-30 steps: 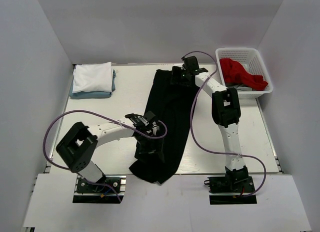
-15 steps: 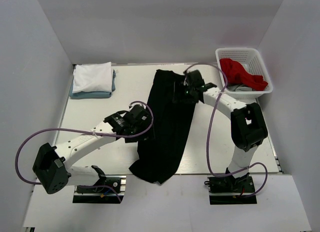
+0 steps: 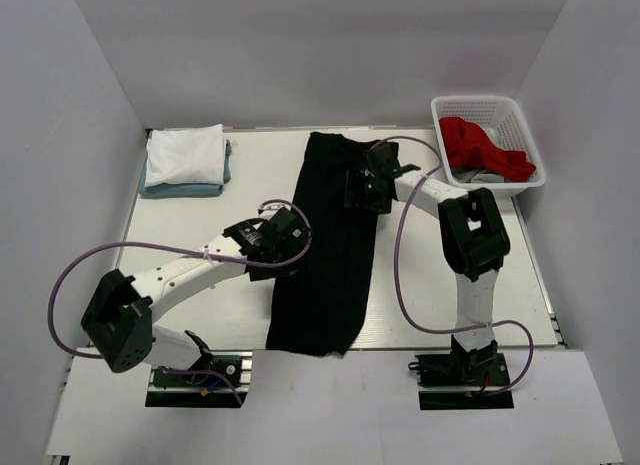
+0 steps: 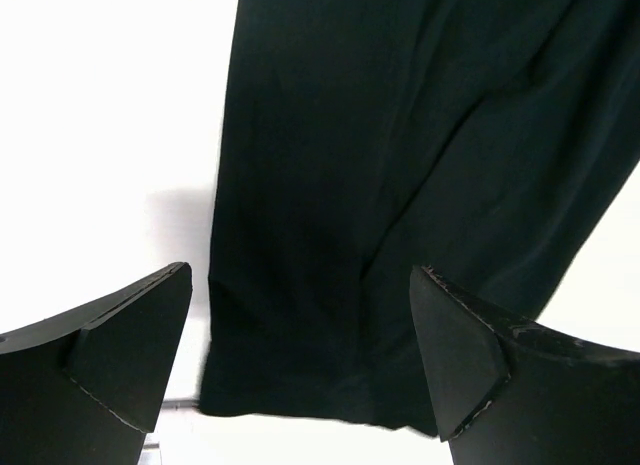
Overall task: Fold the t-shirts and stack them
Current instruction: Rotate the tshirt 90 degrees, then grab the bottom of the folded rectangular tshirt with both arms
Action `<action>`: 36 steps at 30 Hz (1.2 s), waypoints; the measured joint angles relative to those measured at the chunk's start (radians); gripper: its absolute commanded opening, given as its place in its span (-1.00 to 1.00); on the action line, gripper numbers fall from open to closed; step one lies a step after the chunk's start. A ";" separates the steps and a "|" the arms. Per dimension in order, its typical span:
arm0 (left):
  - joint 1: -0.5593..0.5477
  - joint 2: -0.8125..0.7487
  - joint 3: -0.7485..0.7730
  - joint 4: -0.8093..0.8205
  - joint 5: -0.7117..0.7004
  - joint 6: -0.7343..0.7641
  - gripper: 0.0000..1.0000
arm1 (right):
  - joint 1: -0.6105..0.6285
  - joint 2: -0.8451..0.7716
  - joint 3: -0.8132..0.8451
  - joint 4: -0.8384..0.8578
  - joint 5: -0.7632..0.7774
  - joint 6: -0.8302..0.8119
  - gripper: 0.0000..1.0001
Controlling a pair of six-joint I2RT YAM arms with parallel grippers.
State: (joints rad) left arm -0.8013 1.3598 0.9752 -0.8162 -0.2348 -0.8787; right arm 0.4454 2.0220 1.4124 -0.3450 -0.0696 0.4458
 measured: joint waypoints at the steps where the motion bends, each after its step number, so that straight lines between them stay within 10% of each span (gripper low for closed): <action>1: 0.002 0.019 0.009 0.002 -0.003 0.006 1.00 | -0.008 0.030 0.043 0.000 -0.001 0.008 0.81; 13: 0.064 0.198 0.119 0.047 0.025 0.112 1.00 | -0.135 0.242 0.386 -0.063 -0.048 -0.082 0.81; 26: 0.027 0.115 -0.095 0.124 0.281 0.196 1.00 | -0.086 -0.542 -0.407 0.154 -0.171 -0.046 0.81; 36: -0.074 -0.002 -0.335 0.324 0.532 0.134 0.73 | -0.063 -0.949 -0.873 -0.010 -0.222 0.048 0.74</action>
State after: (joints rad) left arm -0.8757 1.3579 0.6407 -0.4919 0.2970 -0.7452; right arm 0.3824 1.0725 0.5392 -0.3550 -0.2913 0.4938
